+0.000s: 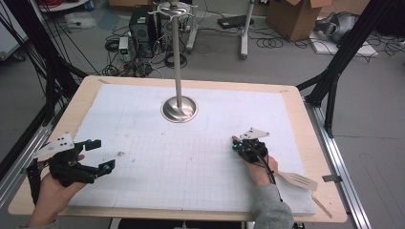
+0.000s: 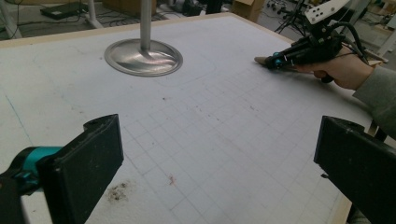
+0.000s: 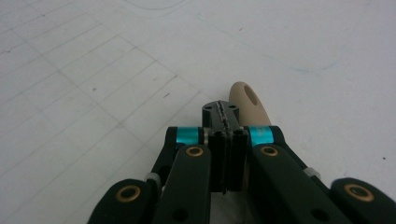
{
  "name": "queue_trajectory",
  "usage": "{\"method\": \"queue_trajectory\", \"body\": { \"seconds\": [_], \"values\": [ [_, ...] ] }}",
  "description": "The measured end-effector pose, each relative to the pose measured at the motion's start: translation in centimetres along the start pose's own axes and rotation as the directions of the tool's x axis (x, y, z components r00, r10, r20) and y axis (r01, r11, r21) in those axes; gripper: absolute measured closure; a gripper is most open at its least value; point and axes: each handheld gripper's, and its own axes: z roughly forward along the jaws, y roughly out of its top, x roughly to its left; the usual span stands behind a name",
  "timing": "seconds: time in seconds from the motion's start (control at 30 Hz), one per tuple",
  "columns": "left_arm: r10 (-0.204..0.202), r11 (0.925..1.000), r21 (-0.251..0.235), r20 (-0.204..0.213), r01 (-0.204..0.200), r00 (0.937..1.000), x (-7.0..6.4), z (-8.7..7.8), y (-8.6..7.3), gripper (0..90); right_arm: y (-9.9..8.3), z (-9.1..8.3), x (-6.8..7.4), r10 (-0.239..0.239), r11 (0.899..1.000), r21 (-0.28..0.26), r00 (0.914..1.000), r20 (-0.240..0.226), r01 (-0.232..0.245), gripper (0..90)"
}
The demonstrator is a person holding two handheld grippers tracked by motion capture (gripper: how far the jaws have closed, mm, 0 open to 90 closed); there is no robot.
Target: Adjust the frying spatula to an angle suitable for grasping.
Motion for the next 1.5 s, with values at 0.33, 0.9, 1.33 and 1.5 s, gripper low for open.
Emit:
{"method": "queue_trajectory", "body": {
  "seconds": [0.33,0.9,1.33,1.5],
  "values": [
    [0.001,1.0,0.0,-0.001,-0.001,1.0,-0.2,-0.1,-0.1,1.8,0.1,0.4,-0.7,0.047,0.999,-0.007,0.9974,0.054,-0.047,90.0],
    [0.004,1.0,0.002,0.002,-0.004,1.0,-0.2,0.0,-0.1,1.8,0.2,0.7,-1.9,0.116,0.993,-0.012,0.9892,0.09,-0.115,90.0],
    [0.003,1.0,0.001,0.003,-0.003,1.0,-0.3,-0.1,-0.1,1.8,0.3,0.8,-2.4,0.145,0.989,-0.012,0.9795,0.14,-0.145,90.0],
    [0.006,1.0,0.0,0.005,-0.006,1.0,-0.3,-0.1,-0.1,1.8,0.2,0.8,-2.6,0.163,0.987,-0.016,0.9754,0.149,-0.162,90.0]
  ]
}}
